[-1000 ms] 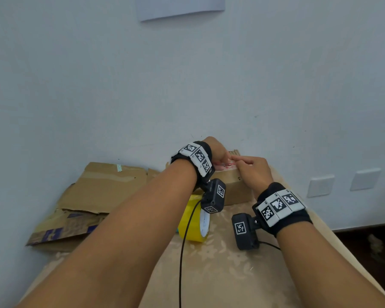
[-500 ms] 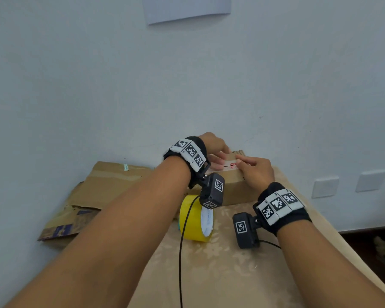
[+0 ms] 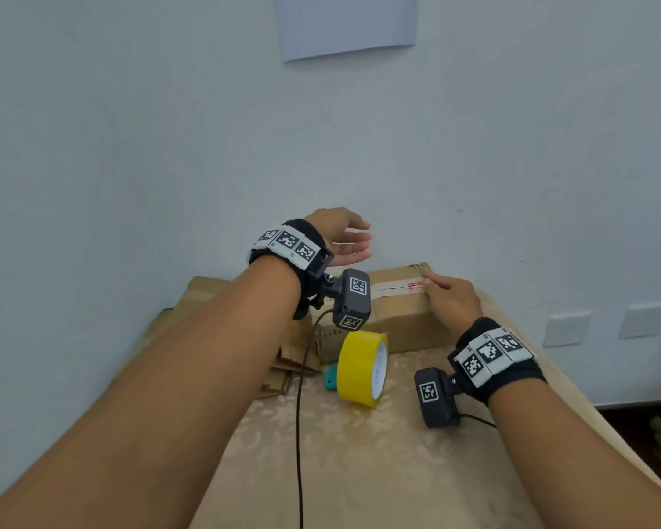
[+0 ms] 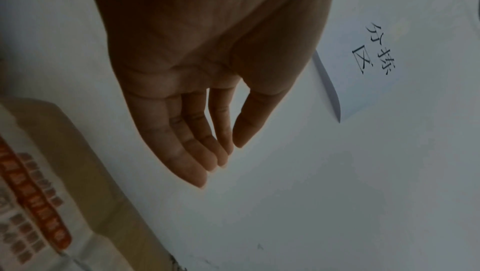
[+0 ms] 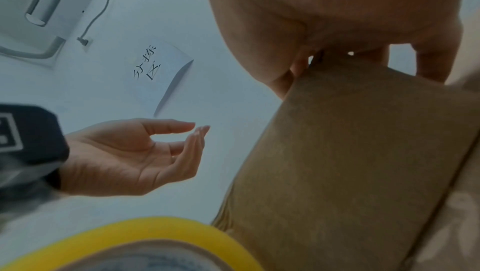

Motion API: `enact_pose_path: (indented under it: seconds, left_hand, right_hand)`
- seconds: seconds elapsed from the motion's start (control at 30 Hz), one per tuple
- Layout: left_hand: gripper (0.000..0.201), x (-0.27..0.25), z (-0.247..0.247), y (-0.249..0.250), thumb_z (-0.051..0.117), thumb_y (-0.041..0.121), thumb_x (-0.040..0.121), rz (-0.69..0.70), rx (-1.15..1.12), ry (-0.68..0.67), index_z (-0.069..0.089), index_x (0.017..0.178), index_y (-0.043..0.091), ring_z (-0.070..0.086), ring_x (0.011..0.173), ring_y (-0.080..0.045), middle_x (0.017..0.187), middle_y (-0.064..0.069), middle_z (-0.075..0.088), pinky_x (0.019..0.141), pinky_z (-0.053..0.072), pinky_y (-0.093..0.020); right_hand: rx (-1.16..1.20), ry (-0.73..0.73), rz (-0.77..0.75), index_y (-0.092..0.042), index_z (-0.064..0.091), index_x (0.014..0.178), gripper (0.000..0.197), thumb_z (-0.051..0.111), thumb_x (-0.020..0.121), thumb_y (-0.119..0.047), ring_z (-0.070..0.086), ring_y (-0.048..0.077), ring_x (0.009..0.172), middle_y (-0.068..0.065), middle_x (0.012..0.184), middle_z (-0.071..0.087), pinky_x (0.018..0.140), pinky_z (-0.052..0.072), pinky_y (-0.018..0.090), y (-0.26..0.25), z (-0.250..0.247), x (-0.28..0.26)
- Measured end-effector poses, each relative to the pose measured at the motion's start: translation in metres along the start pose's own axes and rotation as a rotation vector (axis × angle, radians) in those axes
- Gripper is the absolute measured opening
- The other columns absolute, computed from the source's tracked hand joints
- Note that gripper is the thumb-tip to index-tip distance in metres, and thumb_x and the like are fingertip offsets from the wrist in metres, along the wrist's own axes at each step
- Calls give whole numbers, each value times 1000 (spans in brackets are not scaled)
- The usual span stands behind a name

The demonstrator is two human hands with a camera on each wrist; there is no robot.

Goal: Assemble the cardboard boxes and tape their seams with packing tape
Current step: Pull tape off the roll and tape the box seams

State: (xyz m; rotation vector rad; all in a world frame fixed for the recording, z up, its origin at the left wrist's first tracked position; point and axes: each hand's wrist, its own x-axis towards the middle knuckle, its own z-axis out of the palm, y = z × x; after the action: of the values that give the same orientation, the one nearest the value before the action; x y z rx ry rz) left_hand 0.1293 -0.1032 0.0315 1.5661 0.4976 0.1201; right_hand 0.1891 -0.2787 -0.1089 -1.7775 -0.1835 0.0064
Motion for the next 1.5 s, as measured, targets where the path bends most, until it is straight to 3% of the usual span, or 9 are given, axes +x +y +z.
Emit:
enact_pose_path:
  seconds: [0.17,0.3,0.5,0.57,0.7,0.83,0.93,1.1,1.5]
  left_hand:
    - [25,-7,-19,-12,69,12,95,-31,117,-14,70,119,4,68,76,-20,92,-10,70,64,64,-30]
    - [32,-13,-30,-32,76,21,91,-104,422,-42,71,118,4,65,66,-15,83,-7,70,55,59,-24]
    - [39,-25,-31,-49,78,32,91,-143,678,-163,72,119,6,70,63,-13,83,-7,77,56,58,-23]
    - [41,-32,-29,-50,78,37,90,-175,748,-194,71,115,5,73,65,-15,84,-9,78,56,59,-24]
    - [41,-36,-22,-59,79,26,91,-200,743,-180,64,119,1,74,64,-19,84,-15,77,53,59,-25]
    - [17,-37,-19,-68,79,13,89,-180,682,-193,65,97,9,68,66,-16,76,-7,72,67,63,-29]
    - [17,-37,-20,-66,78,9,90,-141,588,-197,62,93,15,65,63,-13,68,-2,70,62,62,-26]
    - [14,-40,-35,-41,70,8,95,-60,339,-180,61,97,18,67,72,-12,84,-2,69,63,59,-24]
    - [22,-44,-29,-43,76,5,89,259,-286,-38,61,104,10,76,75,-18,90,-7,78,67,62,-28]
  right_hand:
    - [110,16,22,-21,62,141,41,56,100,-22,53,23,135,-1,147,58,115,43,41,-10,-6,-2]
    - [72,190,-60,-32,74,110,24,58,94,-24,57,27,122,-4,120,68,105,48,47,-27,-9,-7]
    - [107,-27,16,-7,72,109,19,59,98,-15,52,15,50,2,63,66,45,39,23,-50,-11,-16]
    - [13,-156,112,-4,65,113,19,57,100,-15,51,15,39,3,50,63,39,34,20,-54,-11,-21]
    - [-126,-438,274,-6,54,126,26,50,106,-22,68,19,48,12,65,74,51,47,25,-63,-10,-41]
    - [-146,-524,345,1,60,122,35,51,105,-29,75,26,68,20,83,78,72,58,30,-67,-7,-48]
    - [-123,-510,310,-1,60,123,30,49,104,-22,75,26,65,19,80,78,65,59,29,-70,-10,-48]
    - [68,-390,199,-4,58,119,20,49,104,-13,75,30,58,22,71,75,45,55,25,-75,-19,-45]
    - [313,-489,-354,-27,49,150,58,66,98,-9,74,26,98,15,103,77,95,58,39,-85,0,-44]
